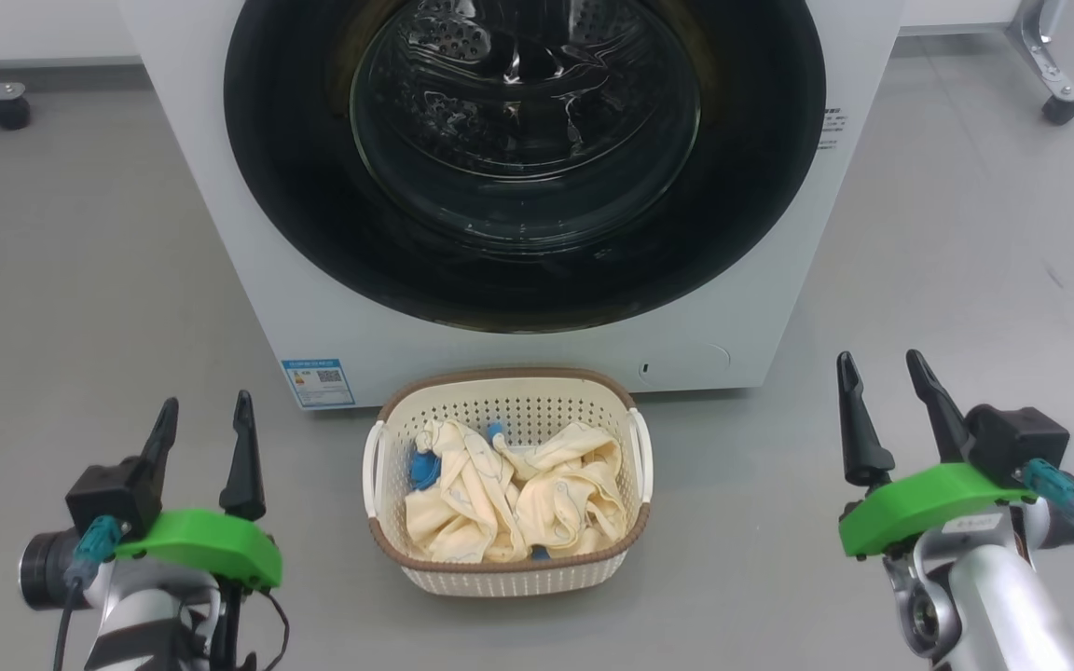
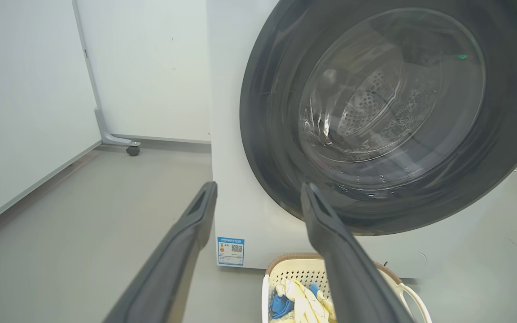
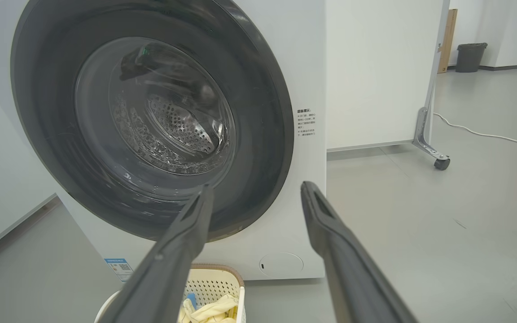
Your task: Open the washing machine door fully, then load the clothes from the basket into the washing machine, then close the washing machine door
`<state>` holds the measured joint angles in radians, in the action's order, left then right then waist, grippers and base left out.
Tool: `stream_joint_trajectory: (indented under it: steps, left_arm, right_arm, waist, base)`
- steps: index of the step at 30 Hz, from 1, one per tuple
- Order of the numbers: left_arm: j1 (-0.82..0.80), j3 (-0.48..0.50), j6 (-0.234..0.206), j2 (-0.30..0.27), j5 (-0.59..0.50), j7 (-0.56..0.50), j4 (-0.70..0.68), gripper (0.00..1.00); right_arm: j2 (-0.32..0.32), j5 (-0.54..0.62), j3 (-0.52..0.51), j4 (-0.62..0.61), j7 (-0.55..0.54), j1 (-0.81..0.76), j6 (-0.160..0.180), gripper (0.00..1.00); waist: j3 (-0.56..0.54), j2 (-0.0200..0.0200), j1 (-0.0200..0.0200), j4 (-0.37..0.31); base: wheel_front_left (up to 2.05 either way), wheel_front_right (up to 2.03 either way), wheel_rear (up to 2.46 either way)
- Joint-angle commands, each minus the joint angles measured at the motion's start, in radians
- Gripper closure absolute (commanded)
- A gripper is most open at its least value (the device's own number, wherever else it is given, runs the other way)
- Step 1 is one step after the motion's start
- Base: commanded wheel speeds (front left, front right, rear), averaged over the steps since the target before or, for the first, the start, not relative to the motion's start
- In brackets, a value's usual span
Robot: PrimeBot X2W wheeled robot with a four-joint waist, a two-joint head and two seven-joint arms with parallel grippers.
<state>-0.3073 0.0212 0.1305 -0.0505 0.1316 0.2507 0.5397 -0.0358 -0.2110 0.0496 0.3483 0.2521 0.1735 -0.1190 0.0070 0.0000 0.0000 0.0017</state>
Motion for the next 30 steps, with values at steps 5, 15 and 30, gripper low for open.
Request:
stream_joint_trajectory:
  steps: [5, 15, 30]
  left_arm:
    - [-0.052, 0.028, 0.0, -0.019, -0.006, 0.011, -0.027, 0.0]
    - [-0.055, 0.025, 0.0, -0.023, -0.014, 0.011, -0.018, 0.0]
    - [-0.057, 0.009, 0.0, -0.023, -0.015, 0.011, -0.015, 0.0]
  right_arm:
    - [-0.014, -0.002, 0.028, -0.039, 0.01, 0.051, -0.012, 0.0]
    - [-0.014, -0.001, 0.029, -0.042, 0.01, 0.049, -0.012, 0.0]
    - [-0.014, -0.003, 0.031, -0.038, 0.01, 0.046, -0.012, 0.0]
  waist:
    - [0.001, 0.0, 0.0, 0.0]
    - [0.004, 0.0, 0.0, 0.0]
    - [0.008, 0.0, 0.0, 0.0]
  base:
    - [0.0, 0.0, 0.0]
    - [0.0, 0.0, 0.0]
    - [0.07, 0.07, -0.14]
